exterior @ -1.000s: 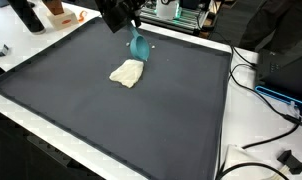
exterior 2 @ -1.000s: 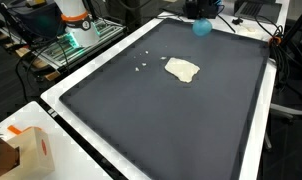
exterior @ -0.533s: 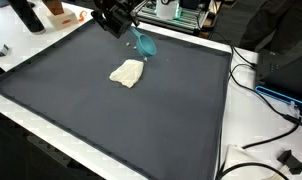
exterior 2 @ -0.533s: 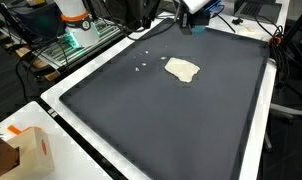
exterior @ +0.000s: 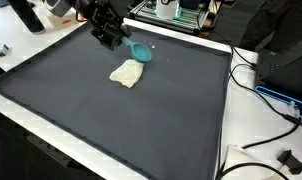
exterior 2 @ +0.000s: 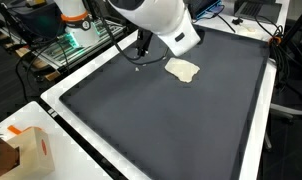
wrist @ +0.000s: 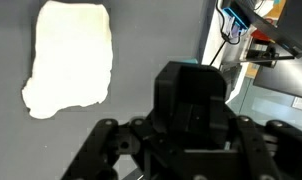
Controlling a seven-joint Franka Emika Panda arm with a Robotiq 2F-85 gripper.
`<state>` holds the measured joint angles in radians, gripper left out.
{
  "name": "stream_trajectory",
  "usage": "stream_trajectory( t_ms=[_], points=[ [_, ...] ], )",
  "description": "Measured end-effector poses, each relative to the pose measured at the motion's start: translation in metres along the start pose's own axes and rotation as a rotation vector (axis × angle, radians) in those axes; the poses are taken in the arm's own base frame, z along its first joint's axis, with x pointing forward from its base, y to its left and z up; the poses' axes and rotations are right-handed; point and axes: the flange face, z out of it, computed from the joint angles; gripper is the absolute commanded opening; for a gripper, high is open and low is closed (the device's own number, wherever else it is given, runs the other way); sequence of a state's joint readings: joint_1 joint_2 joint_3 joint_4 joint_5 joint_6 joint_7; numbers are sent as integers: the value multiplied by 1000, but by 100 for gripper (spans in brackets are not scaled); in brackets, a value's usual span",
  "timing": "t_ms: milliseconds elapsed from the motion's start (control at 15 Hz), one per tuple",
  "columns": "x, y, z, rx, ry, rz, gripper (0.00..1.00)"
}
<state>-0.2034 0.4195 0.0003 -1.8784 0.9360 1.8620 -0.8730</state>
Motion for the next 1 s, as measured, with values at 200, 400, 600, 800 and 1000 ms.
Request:
stream_trajectory(
  t_ms=[200,400,600,800,1000],
  points=[
    [-3,23,3,18,19,54,26],
    [-8,41,2,12,30,115,26],
    [-11,55,-1,-15,50,179,26],
    [-12,65,-2,-35,66,241,26],
    [-15,74,1,-49,72,286,26]
  ],
)
